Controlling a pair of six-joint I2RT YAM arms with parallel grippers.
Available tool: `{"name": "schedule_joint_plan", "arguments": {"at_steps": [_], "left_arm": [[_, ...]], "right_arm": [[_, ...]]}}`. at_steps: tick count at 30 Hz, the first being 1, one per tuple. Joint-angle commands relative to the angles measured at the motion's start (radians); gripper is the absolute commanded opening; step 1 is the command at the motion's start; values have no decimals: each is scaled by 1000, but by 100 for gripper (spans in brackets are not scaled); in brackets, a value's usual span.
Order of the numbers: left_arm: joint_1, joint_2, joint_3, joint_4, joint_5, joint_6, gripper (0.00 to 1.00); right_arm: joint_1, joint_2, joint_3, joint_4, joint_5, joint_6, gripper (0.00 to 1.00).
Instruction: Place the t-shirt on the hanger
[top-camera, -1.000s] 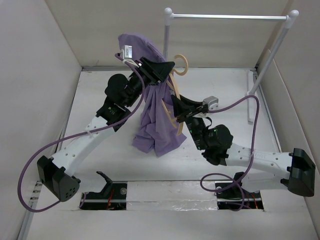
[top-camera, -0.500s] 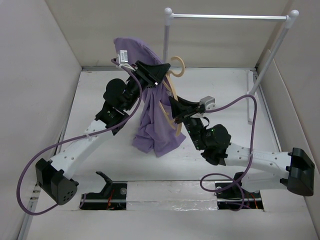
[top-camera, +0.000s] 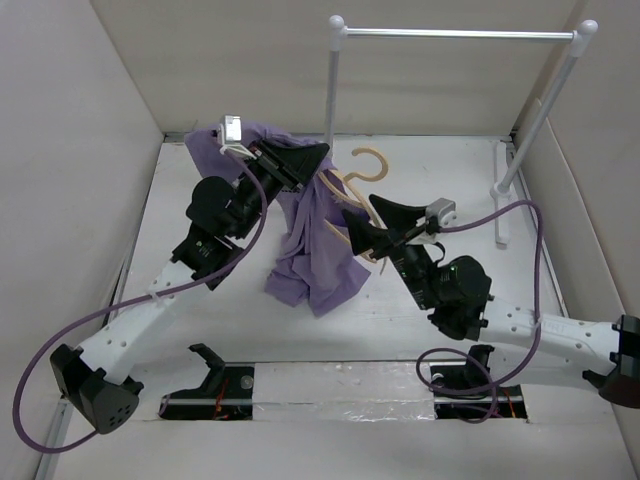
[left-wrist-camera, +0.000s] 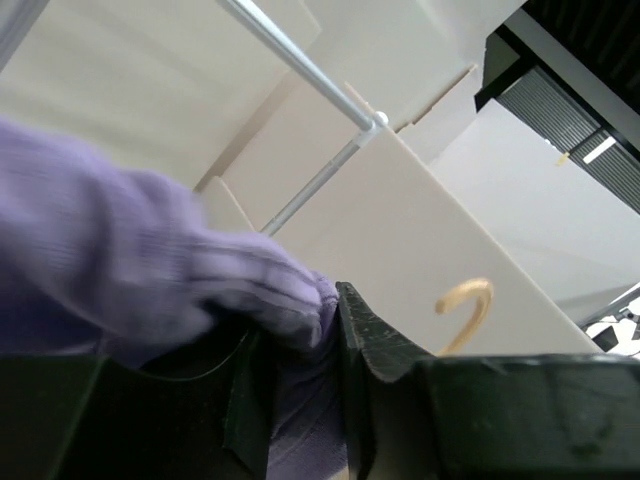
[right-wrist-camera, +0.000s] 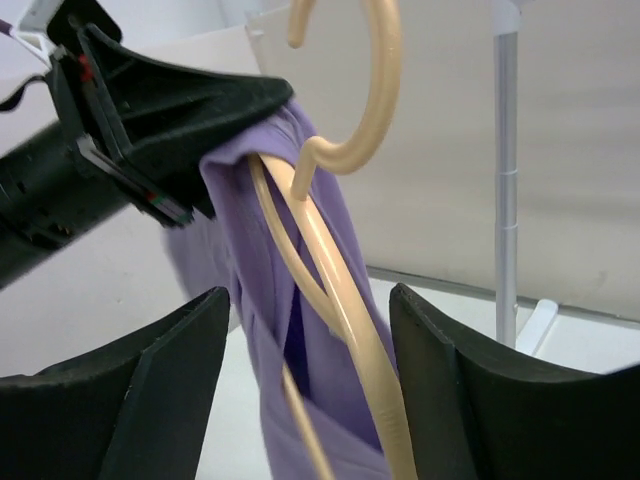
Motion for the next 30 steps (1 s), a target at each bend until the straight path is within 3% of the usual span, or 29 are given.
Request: {"name": "schedule_joint_plan", "arguments": {"at_steps": [1,4,6,8,11,13,17,22,25,27,30], "left_arm": [[-1,-61,18,66,14,27,0],[-1,-88,-2,77,7,25,0],[-1,-91,-5,63,-3,32,0],[-1,-96,-25,90,-1,24,0],[-1,-76,-31,95,13,10,0],[-1,-73,-34,98,14,6,0],[-1,-87,-11,68,7,25,0],[-1,-125,53,-8,-15,71,0],[-1,-144,78,-45,-24,99,0],[-1,-156,78,-52,-24,104,0],[23,-165,102,-81,-12,101,0]], "right_arm": [[-8,-82,-70,-57,-19,42,70],[-95,-153,-136,-74,-92,140,60],[-151,-165,-143,-91,-227,188,51],[-183,-152,-126,-89,-310,193,49],[-183,-120,-94,-102,-339,185,50],[-183,-98,-81,-99,-344,171,56],[-195,-101,-107,-117,-270,177,62],[-312,-171,-213,-79,-353,242,20],[-379,-196,-244,-71,-446,266,9],[-408,-196,-252,-88,-532,274,8],[-474,-143,-265,-79,-645,303,20]]}}
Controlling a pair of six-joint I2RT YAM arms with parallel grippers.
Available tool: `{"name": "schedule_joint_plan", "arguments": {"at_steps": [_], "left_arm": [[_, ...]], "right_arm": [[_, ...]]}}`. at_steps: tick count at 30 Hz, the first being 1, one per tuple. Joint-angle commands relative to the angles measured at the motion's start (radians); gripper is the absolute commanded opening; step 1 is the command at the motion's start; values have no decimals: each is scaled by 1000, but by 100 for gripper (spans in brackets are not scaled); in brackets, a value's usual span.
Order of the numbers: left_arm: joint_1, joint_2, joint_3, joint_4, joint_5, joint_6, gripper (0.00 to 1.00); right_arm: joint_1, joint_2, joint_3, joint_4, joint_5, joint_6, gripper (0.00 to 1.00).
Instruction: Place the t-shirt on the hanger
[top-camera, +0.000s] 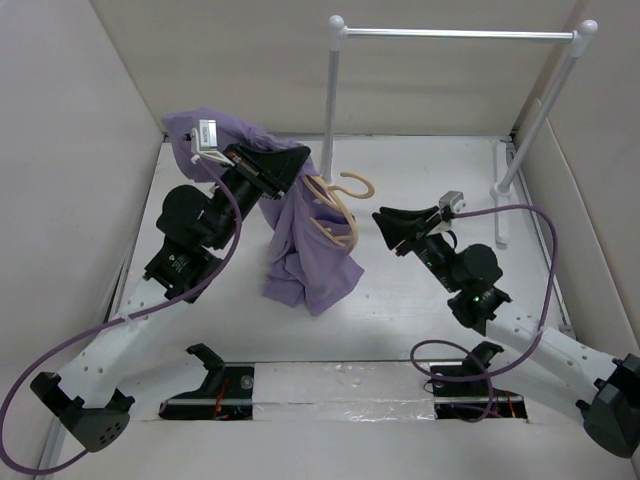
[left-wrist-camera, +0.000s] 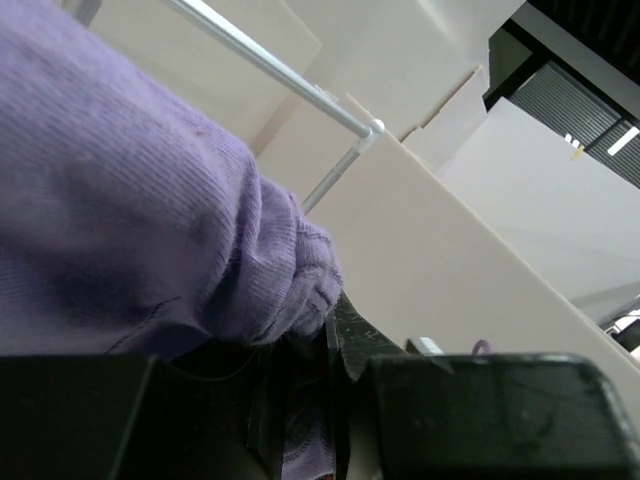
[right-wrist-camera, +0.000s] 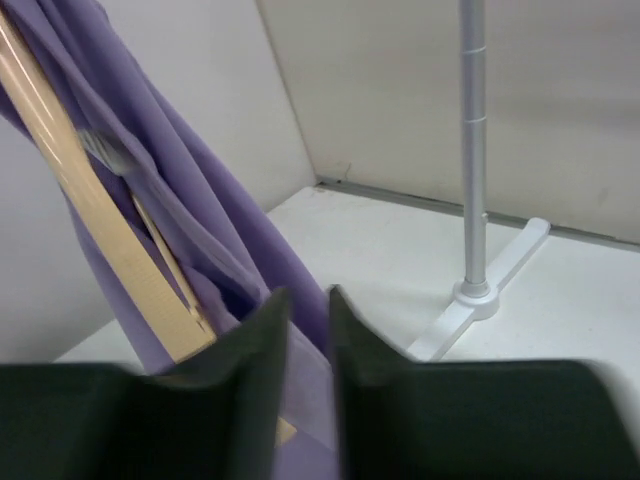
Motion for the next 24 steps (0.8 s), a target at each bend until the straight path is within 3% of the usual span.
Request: {"name": "schedule_joint_plan", "arguments": {"at_steps": [1,3,7,15,24], "left_arm": [[17,-44,82,55,20,20,0],[27,-48,91,54,34,16,0],[27,-42,128,20,50,19,0],[27,-53,120,17,56,16,0],[36,-42,129,14,64,11,0]], "right_arm": [[-59,54,-5,43,-212,34,34],[-106,133,4,47,-352,29,52],[-168,245,10,141,-541,21,62],[-225,358,145,-27,-802,-66,60],[-180,456,230,-51,-823,-94,60]]}}
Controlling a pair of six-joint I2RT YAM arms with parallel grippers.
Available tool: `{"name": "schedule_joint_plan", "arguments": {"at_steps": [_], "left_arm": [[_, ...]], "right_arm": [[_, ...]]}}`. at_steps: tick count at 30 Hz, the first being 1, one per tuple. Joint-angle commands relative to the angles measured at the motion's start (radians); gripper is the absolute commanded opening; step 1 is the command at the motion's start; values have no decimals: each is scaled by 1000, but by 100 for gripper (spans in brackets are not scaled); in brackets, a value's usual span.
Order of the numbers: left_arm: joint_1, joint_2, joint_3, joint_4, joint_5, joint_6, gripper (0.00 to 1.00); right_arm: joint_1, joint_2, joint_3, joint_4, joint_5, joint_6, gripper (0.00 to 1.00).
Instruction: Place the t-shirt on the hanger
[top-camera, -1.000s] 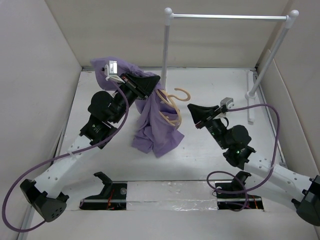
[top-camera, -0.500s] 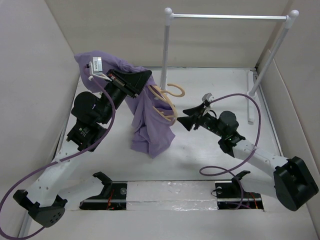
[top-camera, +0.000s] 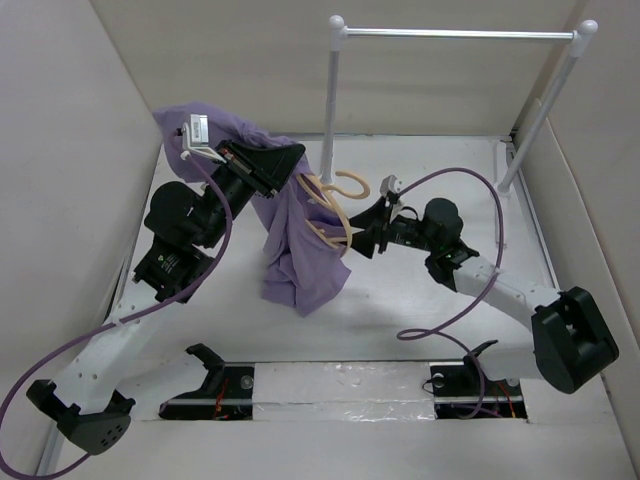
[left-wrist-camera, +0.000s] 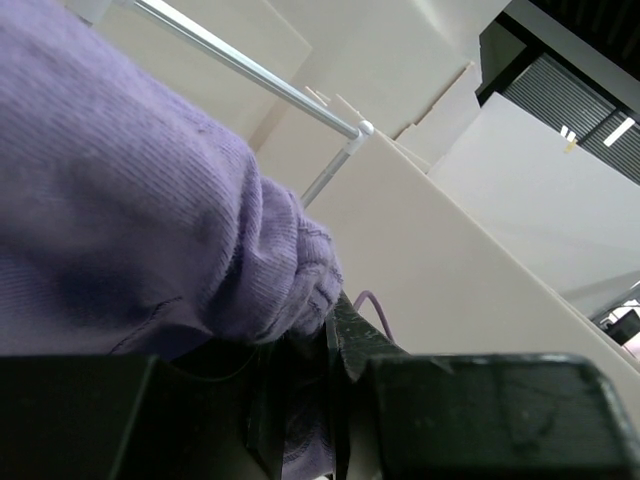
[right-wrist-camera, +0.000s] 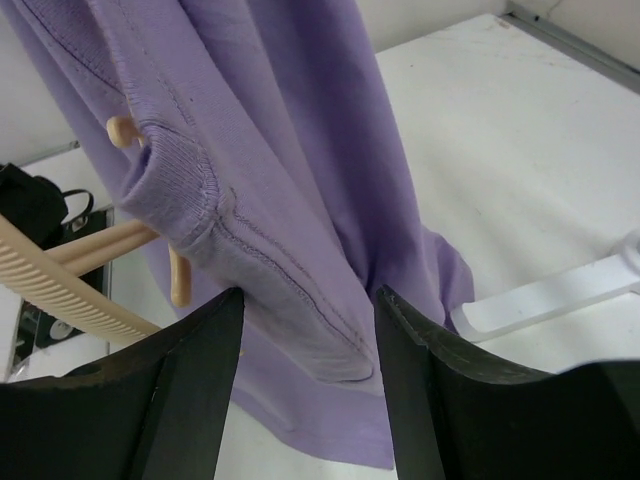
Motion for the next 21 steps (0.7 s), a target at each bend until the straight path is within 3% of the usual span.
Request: {"name": "schedule_joint_plan", "arguments": {"at_steps": [1,6,8,9,12,21], "left_arm": [[7,-23,52,100,12,7,0],[7,-21,42,117,-36,22,0],[7,-12,41,146,-22,13,0],[7,-8,39,154,-18,10,0],[7,9,59,163,-14,4,0],[7,46,103,244,-182,74,0]], "right_arm": [[19,17,46,-1,-72,-13,60],[89,-13,0,-12,-20,-21,58],[108,-24,-46,28,21,11,40],[117,-24,-52,34,73,19,23],[151,-13,-48,22,170,31,1],[247,-68,-222,66,418,146,0]]}}
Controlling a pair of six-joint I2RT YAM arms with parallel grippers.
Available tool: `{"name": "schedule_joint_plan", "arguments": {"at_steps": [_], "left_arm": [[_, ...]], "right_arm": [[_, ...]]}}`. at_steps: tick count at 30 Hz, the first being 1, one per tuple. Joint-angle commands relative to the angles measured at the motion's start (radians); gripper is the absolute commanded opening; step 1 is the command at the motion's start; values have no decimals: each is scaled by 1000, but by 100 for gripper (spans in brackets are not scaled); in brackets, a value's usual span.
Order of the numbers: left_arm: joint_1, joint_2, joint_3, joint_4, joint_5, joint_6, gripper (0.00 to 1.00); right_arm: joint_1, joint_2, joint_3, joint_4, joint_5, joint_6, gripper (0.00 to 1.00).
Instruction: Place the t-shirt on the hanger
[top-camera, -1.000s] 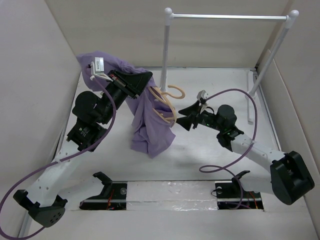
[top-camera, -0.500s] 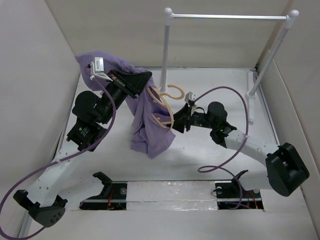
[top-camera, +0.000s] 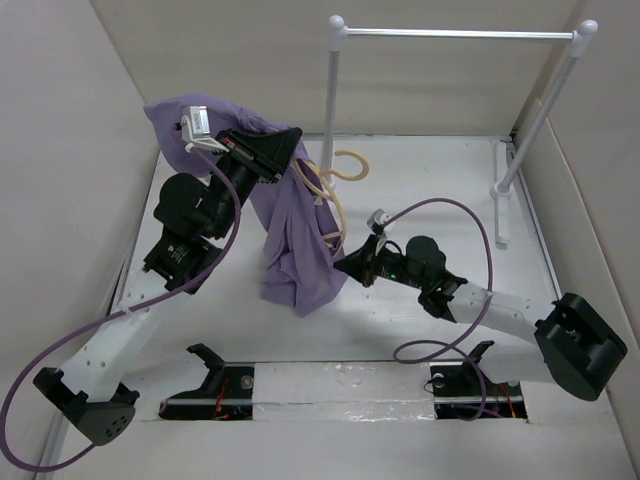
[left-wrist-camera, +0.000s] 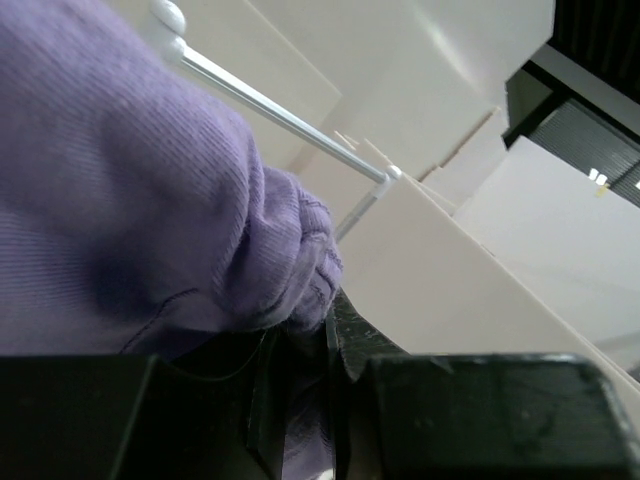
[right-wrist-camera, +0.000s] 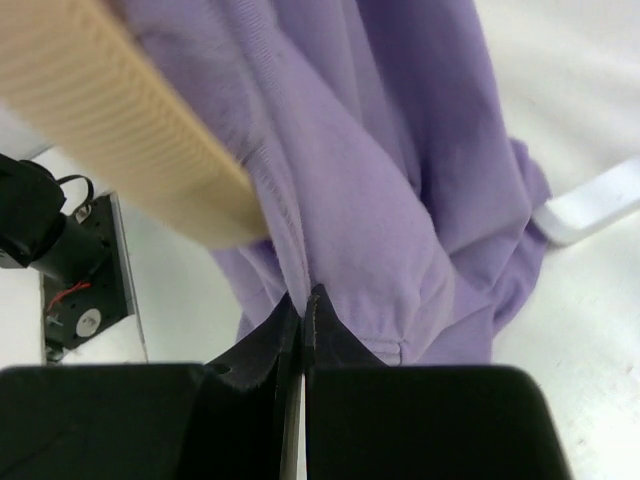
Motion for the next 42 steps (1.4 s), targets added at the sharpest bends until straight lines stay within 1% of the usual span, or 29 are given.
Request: {"name": "schedule_joint_plan", "arguments": {"at_steps": [1,7,14,16,20,25,27,29,31,33,35,36,37,38,39,40,41,42], "left_arm": [[7,10,119,184,-96,69,0],[7,68,207,199,-125,100,0],[7,83,228,253,-151,104,0],[7,89,228,274,-145,91,0],[7,96,210,322,-143,60,0],[7,105,181,380,-154,31,0],[7,109,170,409,-166,38,0],[7,122,168,426,-192,52,0],[7,132,167,435,-202,43,0],[7,137,149,457,-180,6,0],[7,131,100,503,-183,-8,0],[7,129,87,512,-191,-6,0],[7,129,80,495,-203,21,0],[7,129,72,497,-208,38,0],[7,126,58,503,-209,54,0],[7,123,47,503,-211,78,0],[7,114,24,492,-219,90,0],[7,106,8,492,-219,98,0]], "right_arm": [[47,-38,-59,40,134,66,0],[111,-35,-124,24,213,111,0],[217,-23,-193,-2,306,181,0],[243,-3,-213,23,334,215,0],[315,94,-241,84,369,269,0],[441,152,-233,97,430,322,0],[481,163,-231,81,459,338,0],[548,168,-227,75,472,370,0],[619,190,-210,49,476,391,0],[654,221,-173,34,476,392,0],[680,250,-140,31,444,387,0],[693,244,-132,40,412,385,0],[705,225,-121,9,403,379,0],[735,153,-109,-33,412,375,0],[749,102,-81,-151,427,372,0],[762,48,-67,-222,487,367,0],[772,-66,-47,-330,507,364,0],[773,-125,-41,-379,521,362,0]]}}
